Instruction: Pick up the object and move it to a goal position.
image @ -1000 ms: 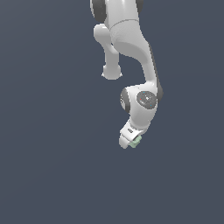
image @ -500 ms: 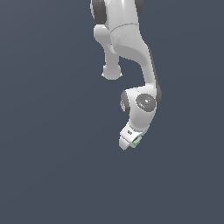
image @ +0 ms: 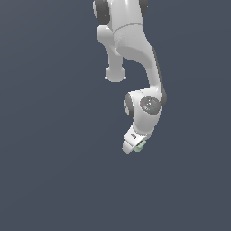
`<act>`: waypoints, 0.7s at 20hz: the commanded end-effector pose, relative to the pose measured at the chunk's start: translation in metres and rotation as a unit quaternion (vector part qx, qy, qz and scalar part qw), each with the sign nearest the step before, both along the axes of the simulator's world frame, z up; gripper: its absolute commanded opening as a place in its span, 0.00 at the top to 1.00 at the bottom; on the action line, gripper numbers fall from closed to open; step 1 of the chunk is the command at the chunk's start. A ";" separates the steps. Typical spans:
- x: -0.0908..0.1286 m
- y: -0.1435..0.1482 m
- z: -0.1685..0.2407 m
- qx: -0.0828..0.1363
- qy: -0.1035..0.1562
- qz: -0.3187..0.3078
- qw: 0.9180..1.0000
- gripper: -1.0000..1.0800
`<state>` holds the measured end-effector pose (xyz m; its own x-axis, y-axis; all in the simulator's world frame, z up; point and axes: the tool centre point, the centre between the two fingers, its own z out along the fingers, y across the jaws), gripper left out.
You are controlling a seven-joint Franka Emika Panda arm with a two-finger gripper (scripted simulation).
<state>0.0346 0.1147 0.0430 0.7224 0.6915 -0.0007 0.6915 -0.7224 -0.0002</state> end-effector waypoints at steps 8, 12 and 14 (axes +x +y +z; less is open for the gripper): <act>-0.009 -0.014 0.030 0.000 0.000 0.000 1.000 1.00; -0.017 -0.025 0.055 -0.001 0.000 0.000 1.000 1.00; -0.022 -0.032 0.071 -0.001 0.000 0.000 1.000 1.00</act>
<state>0.0161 0.0880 0.1023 0.7221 0.6918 -0.0016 0.6918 -0.7221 0.0002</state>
